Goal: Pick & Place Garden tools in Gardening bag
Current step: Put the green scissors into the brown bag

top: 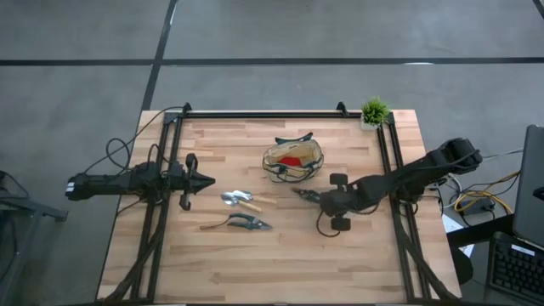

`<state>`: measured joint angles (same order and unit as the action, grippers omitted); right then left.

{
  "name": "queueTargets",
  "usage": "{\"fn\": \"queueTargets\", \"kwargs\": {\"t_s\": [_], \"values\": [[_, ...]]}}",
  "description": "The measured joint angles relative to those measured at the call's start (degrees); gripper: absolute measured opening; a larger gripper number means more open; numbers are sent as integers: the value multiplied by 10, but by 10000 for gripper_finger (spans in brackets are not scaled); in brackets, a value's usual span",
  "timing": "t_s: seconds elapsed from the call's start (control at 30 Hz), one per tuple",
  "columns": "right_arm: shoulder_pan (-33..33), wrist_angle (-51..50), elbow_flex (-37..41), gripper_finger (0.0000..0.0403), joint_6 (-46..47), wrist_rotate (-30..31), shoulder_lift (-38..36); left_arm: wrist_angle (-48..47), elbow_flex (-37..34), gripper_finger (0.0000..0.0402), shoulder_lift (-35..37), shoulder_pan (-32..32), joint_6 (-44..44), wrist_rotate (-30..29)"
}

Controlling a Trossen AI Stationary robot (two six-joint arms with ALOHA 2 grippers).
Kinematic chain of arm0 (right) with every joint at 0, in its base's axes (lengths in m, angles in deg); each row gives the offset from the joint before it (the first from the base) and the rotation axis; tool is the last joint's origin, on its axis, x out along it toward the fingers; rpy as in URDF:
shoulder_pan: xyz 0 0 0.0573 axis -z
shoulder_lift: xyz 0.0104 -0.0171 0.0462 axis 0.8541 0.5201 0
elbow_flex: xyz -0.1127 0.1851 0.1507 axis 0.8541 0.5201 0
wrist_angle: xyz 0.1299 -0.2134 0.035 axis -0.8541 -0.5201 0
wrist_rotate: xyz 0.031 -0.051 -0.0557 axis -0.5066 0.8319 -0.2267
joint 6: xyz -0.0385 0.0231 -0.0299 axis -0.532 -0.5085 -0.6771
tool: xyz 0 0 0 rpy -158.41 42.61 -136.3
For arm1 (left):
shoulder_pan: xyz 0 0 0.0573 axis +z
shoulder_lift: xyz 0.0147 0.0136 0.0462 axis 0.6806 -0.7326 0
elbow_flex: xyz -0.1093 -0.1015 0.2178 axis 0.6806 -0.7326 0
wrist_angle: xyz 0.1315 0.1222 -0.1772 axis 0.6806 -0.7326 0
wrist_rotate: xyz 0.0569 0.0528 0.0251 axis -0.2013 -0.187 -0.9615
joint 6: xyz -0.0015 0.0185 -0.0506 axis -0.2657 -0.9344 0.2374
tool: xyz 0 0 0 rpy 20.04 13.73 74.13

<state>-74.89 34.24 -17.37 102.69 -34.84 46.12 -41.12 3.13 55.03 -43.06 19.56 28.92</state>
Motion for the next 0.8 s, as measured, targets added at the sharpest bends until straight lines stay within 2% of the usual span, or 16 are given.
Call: {"fn": "queueTargets", "kwargs": {"t_s": [0.17, 0.33, 0.47, 0.6, 0.8], "values": [[0, 25, -9, 34, 33, -122, -51, 0, 0, 26, 0, 0, 0, 0], [0, 67, -4, 32, 61, -204, -84, 0, 0, 26, 0, 0, 0, 0], [0, 105, 0, 31, 60, -214, -89, 0, 0, 26, 0, 0, 0, 0], [1, 102, 6, 31, 60, -169, -73, 0, 0, 26, 0, 0, 0, 0], [20, 102, 12, 32, 90, -154, -21, 1, 0, 26, -1, 0, 0, 0]]}}
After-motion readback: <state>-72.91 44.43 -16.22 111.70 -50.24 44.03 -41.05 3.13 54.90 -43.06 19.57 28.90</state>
